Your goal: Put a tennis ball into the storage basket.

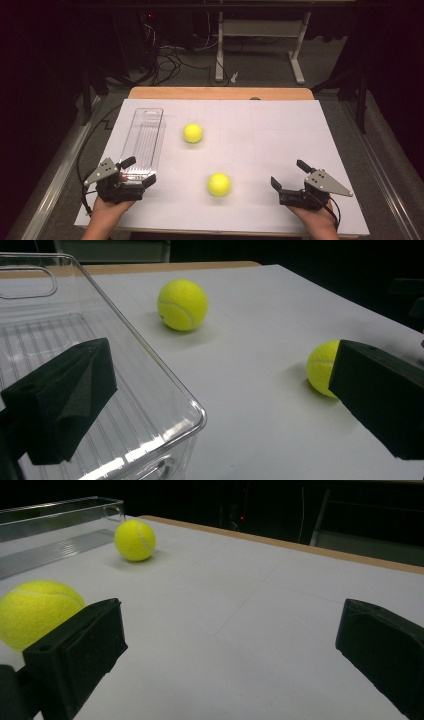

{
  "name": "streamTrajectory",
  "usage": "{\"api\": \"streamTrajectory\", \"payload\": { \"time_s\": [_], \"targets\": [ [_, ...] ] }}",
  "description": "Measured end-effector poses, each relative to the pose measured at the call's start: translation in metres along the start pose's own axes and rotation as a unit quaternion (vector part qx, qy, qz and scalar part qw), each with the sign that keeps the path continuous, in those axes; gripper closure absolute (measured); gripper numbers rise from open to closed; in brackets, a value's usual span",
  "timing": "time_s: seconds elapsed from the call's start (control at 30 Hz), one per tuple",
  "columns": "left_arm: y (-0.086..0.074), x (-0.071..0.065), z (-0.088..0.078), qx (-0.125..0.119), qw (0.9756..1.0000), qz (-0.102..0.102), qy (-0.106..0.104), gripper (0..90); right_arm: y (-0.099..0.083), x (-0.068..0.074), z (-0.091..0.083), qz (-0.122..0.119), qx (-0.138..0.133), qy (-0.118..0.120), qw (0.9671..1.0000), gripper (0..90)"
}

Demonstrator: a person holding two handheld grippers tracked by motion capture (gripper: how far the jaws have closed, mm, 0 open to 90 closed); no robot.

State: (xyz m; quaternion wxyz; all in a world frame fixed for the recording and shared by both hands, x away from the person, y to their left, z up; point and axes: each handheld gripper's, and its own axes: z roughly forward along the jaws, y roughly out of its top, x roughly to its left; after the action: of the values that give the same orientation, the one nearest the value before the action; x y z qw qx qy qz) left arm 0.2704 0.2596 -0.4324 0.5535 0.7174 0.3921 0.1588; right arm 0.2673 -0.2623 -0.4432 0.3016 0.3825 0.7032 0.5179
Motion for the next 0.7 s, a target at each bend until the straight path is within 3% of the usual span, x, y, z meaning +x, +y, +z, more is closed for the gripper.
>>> {"api": "streamTrajectory", "payload": {
  "time_s": [0.23,0.4,0.47,0.7],
  "targets": [
    [0.002,0.001,-0.005,-0.002,1.0,0.0,0.005,0.2,0.0,0.001,0.0,0.0,0.0,0.003,1.0,0.1],
    [0.003,0.007,-0.011,-0.01,0.9998,-0.012,0.013,0.2,0.0,0.001,0.0,-0.002,0.0,0.003,1.0,0.1],
    [0.004,0.009,-0.016,-0.012,0.9995,-0.004,0.028,0.2,0.0,0.001,0.0,-0.001,-0.001,0.004,1.0,0.1],
    [0.003,0.022,-0.027,-0.02,0.9988,-0.007,0.044,0.2,0.0,0.0,-0.001,-0.002,-0.001,0.002,1.0,0.1]
  ]
}}
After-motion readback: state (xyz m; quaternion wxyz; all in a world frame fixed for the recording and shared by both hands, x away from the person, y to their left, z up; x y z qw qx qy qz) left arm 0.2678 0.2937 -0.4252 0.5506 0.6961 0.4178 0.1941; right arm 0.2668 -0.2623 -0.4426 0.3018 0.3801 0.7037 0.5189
